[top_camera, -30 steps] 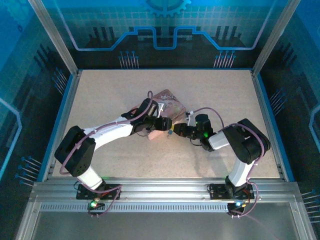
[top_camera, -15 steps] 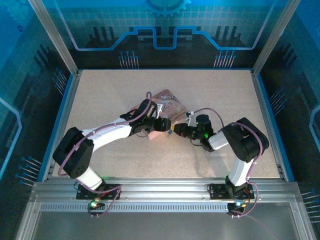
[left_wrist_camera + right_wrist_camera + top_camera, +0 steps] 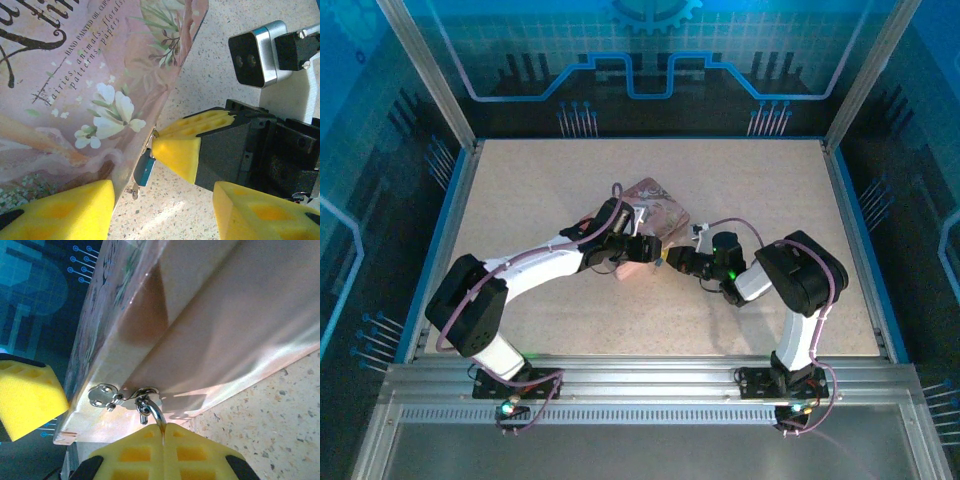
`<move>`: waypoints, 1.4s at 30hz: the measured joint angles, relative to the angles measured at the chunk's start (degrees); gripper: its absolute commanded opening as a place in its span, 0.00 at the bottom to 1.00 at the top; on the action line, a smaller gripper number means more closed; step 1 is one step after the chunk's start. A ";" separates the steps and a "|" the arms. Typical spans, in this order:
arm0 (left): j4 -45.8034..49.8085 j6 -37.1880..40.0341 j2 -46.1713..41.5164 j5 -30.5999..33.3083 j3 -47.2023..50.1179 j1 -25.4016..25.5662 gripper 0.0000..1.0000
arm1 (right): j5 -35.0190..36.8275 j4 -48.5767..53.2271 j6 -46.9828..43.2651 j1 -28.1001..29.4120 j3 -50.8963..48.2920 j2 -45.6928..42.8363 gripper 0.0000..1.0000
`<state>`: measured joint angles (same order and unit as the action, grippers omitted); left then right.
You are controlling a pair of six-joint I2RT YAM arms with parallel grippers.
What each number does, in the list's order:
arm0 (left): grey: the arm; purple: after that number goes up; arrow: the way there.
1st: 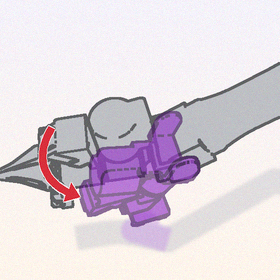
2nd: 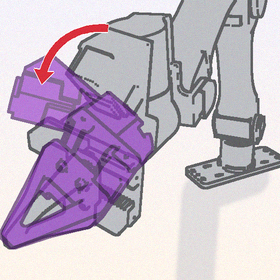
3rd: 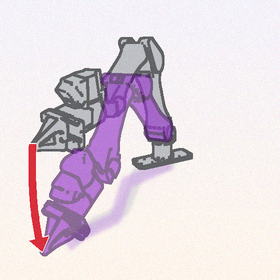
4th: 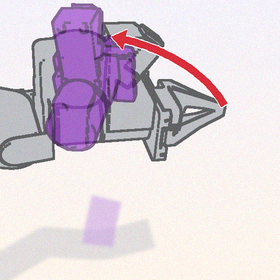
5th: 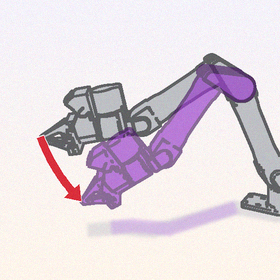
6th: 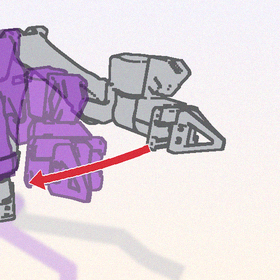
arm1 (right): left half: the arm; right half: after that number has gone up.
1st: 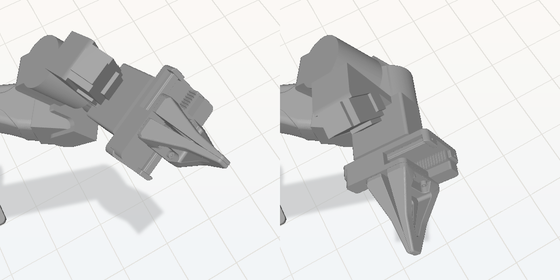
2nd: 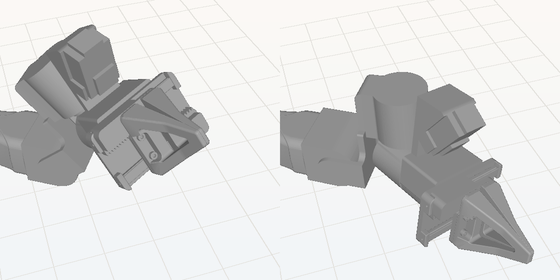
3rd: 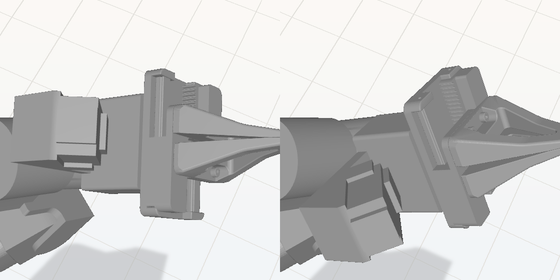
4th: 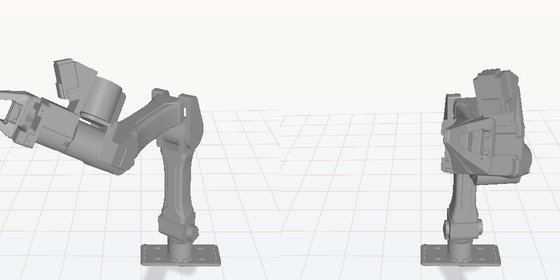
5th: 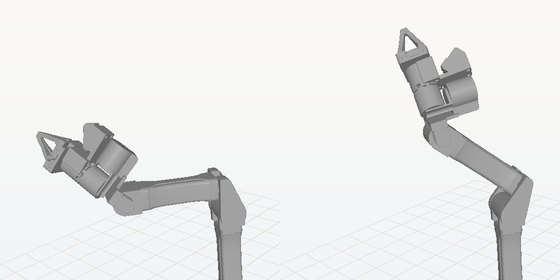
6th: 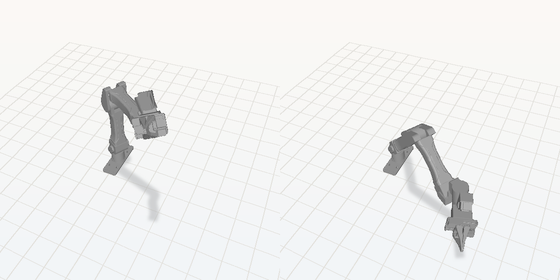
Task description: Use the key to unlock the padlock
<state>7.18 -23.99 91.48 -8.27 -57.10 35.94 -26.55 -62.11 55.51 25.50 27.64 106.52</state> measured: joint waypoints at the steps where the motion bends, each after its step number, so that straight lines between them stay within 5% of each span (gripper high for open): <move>1: 0.00 -0.02 0.00 0.02 0.00 0.02 0.57 | -0.20 -0.13 -0.26 0.00 0.00 0.00 0.14; 7: 0.00 -0.02 0.00 0.07 0.00 0.02 0.57 | -1.84 -0.83 -1.36 -0.04 0.11 0.02 0.23; 20: 0.00 0.00 0.00 0.11 0.00 0.02 0.57 | -3.93 -0.94 -1.55 -0.07 1.79 1.99 0.22; 31: 0.11 0.00 -0.04 0.94 0.00 0.00 0.57 | -3.91 -0.55 -1.88 -0.44 2.14 2.38 0.00; 42: -0.85 -0.02 -0.76 1.01 1.22 0.00 0.57 | -2.12 -1.97 -0.04 -0.81 1.44 2.01 0.00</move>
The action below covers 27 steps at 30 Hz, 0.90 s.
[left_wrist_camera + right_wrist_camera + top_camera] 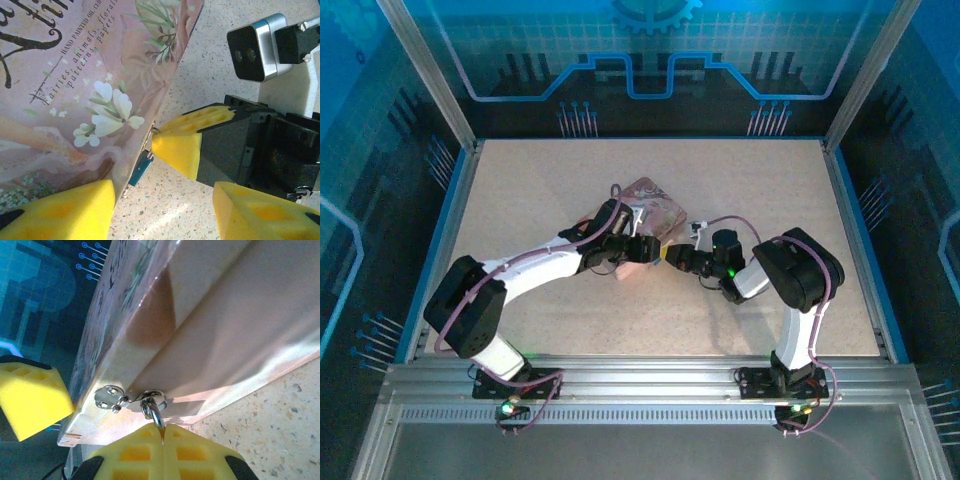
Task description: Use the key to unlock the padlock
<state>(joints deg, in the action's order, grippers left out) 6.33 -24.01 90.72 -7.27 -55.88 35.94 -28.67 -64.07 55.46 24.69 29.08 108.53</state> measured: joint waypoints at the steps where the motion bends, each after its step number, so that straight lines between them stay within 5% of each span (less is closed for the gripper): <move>1: -0.20 0.00 -0.17 0.00 0.26 0.00 0.57 | 0.39 -0.39 0.37 0.00 -0.13 0.00 0.00; 16: -1.05 -0.07 -2.10 0.15 2.49 -0.61 0.57 | 4.46 -0.17 1.38 -3.02 -0.24 -3.52 0.00; 27: 0.15 -0.90 -3.04 -2.08 2.47 -3.80 0.68 | 4.24 28.74 -11.54 -3.37 0.15 -26.67 0.00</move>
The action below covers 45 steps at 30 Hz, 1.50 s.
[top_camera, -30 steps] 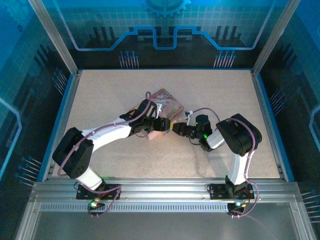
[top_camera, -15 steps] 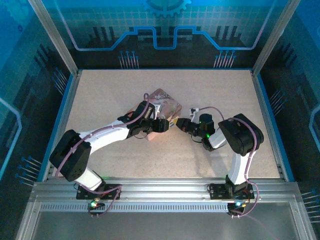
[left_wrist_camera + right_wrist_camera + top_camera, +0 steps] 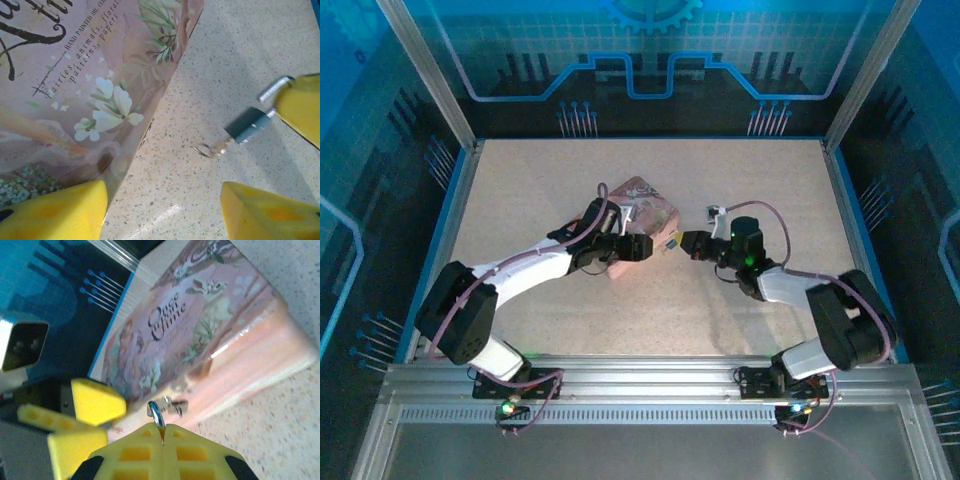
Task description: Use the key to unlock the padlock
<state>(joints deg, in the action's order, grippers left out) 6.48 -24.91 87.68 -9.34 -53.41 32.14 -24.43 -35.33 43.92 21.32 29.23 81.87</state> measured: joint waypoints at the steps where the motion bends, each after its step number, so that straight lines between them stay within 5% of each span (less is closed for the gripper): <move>1: 0.46 0.04 -0.20 0.02 -0.11 -0.33 0.69 | 0.04 3.34 -1.11 0.00 0.24 -1.68 0.00; 11: 2.12 1.01 -7.48 1.20 -0.15 -5.29 0.80 | 0.46 44.26 -13.53 3.39 8.07 -13.29 0.00; 17: -2.10 0.46 -14.64 2.71 1.14 -8.52 0.83 | 1.46 57.40 -16.00 9.14 9.92 -11.80 0.00; 30: -2.25 -0.87 -20.57 3.13 3.76 -11.80 0.83 | 1.27 54.66 -15.69 11.30 11.74 2.60 0.00; 45: -1.33 -0.85 -22.47 4.17 3.82 -13.46 0.83 | 2.01 48.41 -16.06 9.94 12.52 6.82 0.19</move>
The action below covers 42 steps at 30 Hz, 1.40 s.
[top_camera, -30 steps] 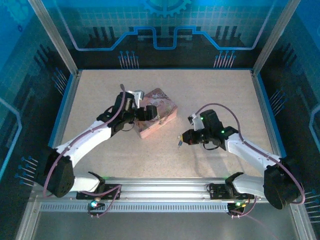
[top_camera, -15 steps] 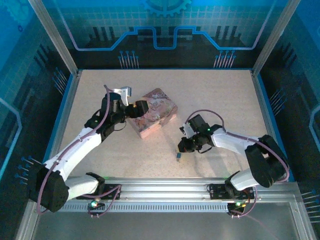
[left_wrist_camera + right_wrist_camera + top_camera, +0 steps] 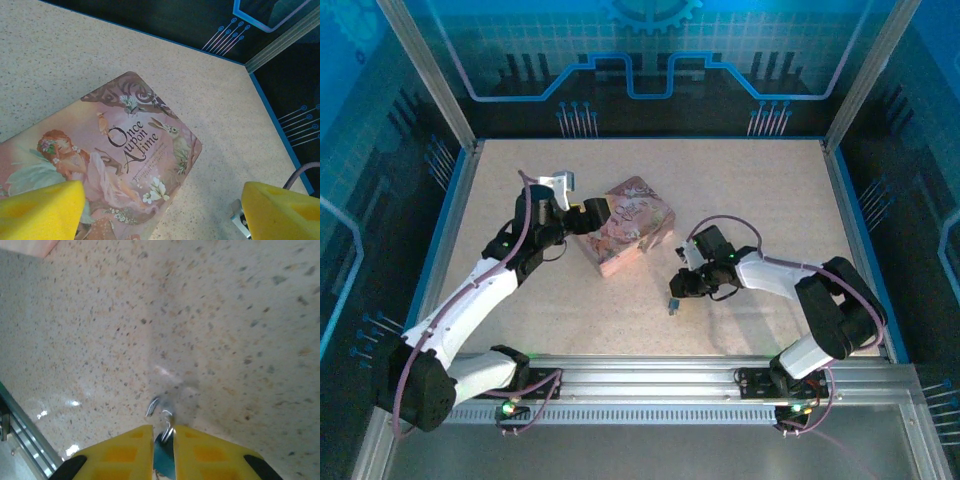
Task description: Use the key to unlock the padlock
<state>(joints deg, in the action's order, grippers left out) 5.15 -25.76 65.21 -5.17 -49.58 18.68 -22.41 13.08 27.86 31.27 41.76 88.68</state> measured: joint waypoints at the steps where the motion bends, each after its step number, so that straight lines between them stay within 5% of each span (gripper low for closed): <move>1: 0.24 0.00 -0.04 0.04 0.00 -0.11 0.84 | 0.28 0.37 -0.33 -0.48 0.24 -0.07 0.20; 9: 2.93 0.66 -1.01 3.43 -0.15 -1.36 0.98 | 4.17 6.88 -4.33 -5.64 3.34 -10.19 0.29; 18: 5.38 3.30 -6.73 15.17 -0.17 -3.72 0.99 | 18.47 10.14 -10.40 -11.41 6.25 -28.74 0.45; 22: 5.35 4.83 -10.29 21.97 0.17 -3.96 0.99 | 23.34 10.01 -12.48 -15.19 5.07 -32.92 0.67; 25: 5.29 6.21 -12.39 26.82 1.46 -3.96 0.99 | 25.99 8.63 -14.25 -18.51 2.05 -36.76 1.00; 33: 2.89 8.28 -12.70 33.16 9.22 -5.90 0.99 | 28.89 -2.78 -20.52 -24.81 -12.26 -44.39 1.00; 42: -12.98 15.87 -10.08 33.94 21.86 -6.88 0.99 | 29.09 -18.36 -21.81 -28.37 -19.06 -37.05 1.00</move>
<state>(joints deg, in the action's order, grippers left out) -7.84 -9.89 55.13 28.77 -27.73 11.79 6.68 -5.28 6.04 2.90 22.70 51.64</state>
